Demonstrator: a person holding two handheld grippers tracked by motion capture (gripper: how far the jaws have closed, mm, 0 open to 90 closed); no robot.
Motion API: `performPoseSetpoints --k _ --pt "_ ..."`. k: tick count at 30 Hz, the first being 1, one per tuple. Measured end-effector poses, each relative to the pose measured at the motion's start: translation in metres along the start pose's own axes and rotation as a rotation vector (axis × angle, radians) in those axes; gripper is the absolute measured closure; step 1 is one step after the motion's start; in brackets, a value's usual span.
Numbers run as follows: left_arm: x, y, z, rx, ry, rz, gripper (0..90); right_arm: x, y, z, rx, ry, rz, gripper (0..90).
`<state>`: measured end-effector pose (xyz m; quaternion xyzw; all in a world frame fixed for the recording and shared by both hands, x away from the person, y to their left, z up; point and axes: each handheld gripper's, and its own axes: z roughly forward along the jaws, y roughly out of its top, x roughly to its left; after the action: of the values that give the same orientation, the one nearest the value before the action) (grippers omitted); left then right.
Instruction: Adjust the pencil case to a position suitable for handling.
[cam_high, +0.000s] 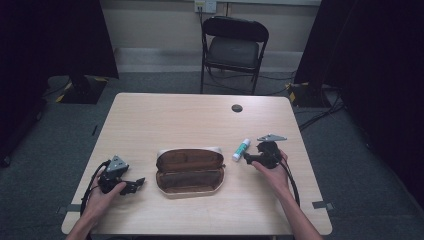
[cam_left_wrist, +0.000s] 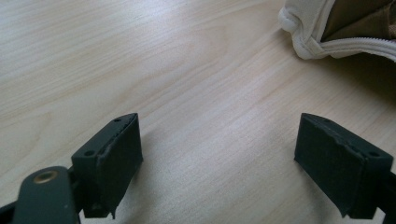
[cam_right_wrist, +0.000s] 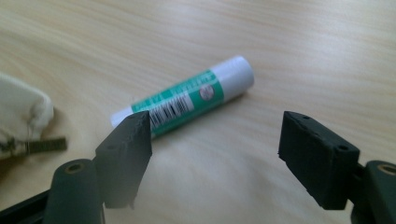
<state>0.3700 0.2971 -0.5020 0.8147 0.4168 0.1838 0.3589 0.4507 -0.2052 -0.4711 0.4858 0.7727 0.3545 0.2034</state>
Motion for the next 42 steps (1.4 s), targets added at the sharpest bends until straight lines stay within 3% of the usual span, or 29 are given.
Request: performPoseSetpoints --k 5,9,15,27,35,39,42 --pt "0.0 0.0 0.0 0.0 0.003 -0.002 14.0 0.005 0.015 0.015 -0.002 -0.006 0.023 24.0" --pt "0.0 0.0 0.0 0.0 0.005 -0.003 14.0 0.009 0.02 0.026 -0.011 -0.026 0.005 26.4" --pt "0.0 0.0 0.0 0.002 0.008 0.0 14.0 0.012 0.017 0.037 0.043 -0.033 -0.011 31.5" --pt "-0.002 -0.001 -0.001 -0.004 0.013 -0.016 14.1 0.0 0.012 0.032 0.091 -0.029 0.013 54.3" --pt "-0.002 -0.001 -0.001 -0.006 0.011 -0.019 14.0 -0.005 0.011 0.035 0.099 -0.031 0.009 58.7" --pt "-0.002 -0.001 -0.001 -0.005 0.011 -0.018 14.1 -0.003 0.012 0.036 0.098 -0.047 -0.016 59.9" --pt "-0.002 -0.001 -0.001 -0.004 0.014 -0.018 14.1 -0.002 0.012 0.035 0.105 -0.045 -0.019 65.8"
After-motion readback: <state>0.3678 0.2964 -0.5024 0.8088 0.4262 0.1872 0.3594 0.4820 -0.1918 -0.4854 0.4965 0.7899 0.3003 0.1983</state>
